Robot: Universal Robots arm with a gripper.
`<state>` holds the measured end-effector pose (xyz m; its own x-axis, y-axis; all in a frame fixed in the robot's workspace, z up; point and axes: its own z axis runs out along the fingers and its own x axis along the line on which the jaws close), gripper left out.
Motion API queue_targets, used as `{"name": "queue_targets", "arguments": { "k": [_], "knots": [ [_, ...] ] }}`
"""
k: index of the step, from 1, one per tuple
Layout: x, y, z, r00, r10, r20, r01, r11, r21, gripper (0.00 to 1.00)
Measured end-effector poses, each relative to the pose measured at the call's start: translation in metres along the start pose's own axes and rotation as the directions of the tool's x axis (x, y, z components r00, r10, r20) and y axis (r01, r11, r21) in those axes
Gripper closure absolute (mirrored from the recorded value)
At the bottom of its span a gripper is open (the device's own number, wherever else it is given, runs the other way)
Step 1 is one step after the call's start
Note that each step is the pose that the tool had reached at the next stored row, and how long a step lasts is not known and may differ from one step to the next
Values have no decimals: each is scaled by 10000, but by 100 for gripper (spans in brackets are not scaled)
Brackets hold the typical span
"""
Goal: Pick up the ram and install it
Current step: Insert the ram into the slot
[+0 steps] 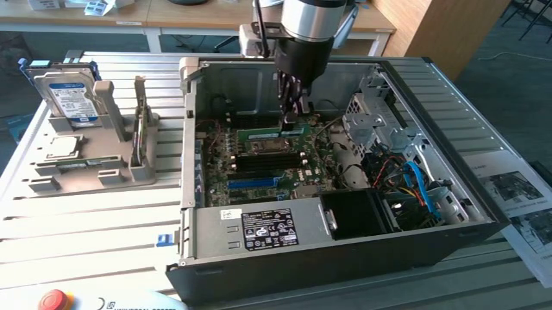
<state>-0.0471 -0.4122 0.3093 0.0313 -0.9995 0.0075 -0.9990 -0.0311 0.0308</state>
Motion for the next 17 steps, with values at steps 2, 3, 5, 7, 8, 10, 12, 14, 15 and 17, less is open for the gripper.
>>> {"name": "queue_targets", "arguments": {
  "k": [2,3,5,7,8,10,12,14,15,17],
  "knots": [
    [0,-1,34,10000,0,0,0,10000,0,89],
    [-1,-1,51,10000,0,0,0,10000,0,89],
    [-1,-2,80,10000,1,0,-1,10000,1,89],
    [-1,-3,92,10000,1,-1,-1,10000,0,89],
    [-1,-3,92,10000,0,-1,0,10000,0,89],
    [-1,-3,93,10000,0,-1,0,10000,0,89],
    [-1,-3,93,10000,0,-1,0,10000,0,89],
    [-1,-4,93,10000,2,0,-2,10000,-12,89],
    [-1,-6,93,10000,1,1,-1,10000,-31,89],
    [0,-10,93,10000,0,2,0,10000,-61,89]
  ]
}}
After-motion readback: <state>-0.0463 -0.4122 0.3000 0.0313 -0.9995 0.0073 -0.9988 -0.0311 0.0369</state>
